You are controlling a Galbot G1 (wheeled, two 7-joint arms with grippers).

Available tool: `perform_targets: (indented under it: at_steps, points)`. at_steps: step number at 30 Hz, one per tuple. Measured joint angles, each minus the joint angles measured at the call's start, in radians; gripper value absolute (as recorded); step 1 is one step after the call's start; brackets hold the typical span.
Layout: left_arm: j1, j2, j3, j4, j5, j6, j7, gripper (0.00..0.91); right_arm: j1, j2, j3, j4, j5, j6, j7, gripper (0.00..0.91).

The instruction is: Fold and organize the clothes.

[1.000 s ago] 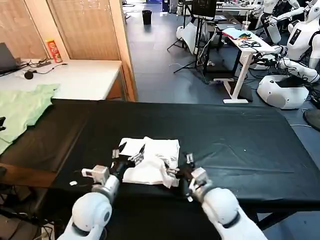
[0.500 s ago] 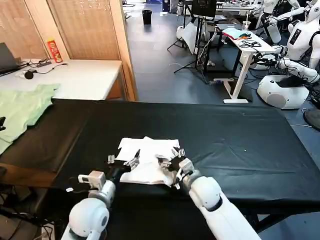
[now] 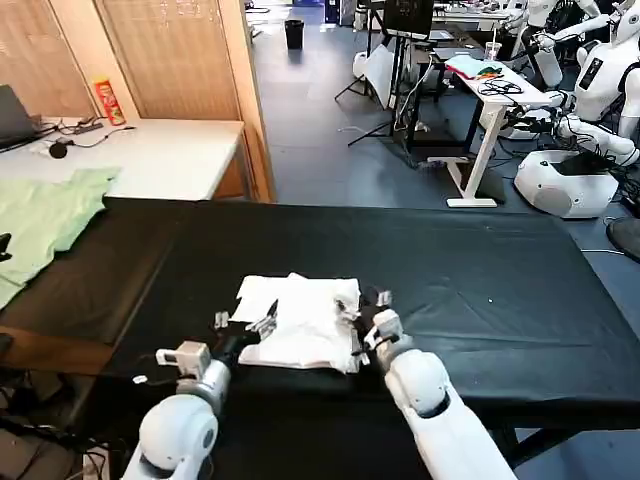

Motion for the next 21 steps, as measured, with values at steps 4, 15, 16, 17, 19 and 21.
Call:
perform_targets:
  at_steps: [4,15,16,17,19,21]
  points:
    - [-0.019,0.004,-0.027,0.021,-0.062,0.002,0.001,0.878,-0.037,0.003,0.045,0.044,0.025,0.004,0.004,0.878]
    - [-0.042,-0.01,-0.124,0.113,-0.305,-0.009,0.026,0.878,-0.138,-0.008,0.107,0.19,0.068,0.005,-0.002,0.878]
    - [-0.041,-0.011,-0.13,0.123,-0.318,-0.009,0.026,0.878,-0.144,-0.008,0.108,0.2,0.069,0.006,-0.002,0.878]
    - [-0.04,-0.011,-0.134,0.13,-0.328,-0.01,0.026,0.878,-0.148,-0.008,0.109,0.208,0.07,0.006,-0.003,0.878]
    - [-0.037,-0.014,-0.14,0.145,-0.352,-0.01,0.025,0.878,-0.153,-0.009,0.111,0.219,0.072,0.006,-0.003,0.878]
    - [-0.033,-0.017,-0.144,0.151,-0.374,-0.006,0.024,0.878,-0.156,-0.009,0.113,0.224,0.072,0.006,-0.003,0.878]
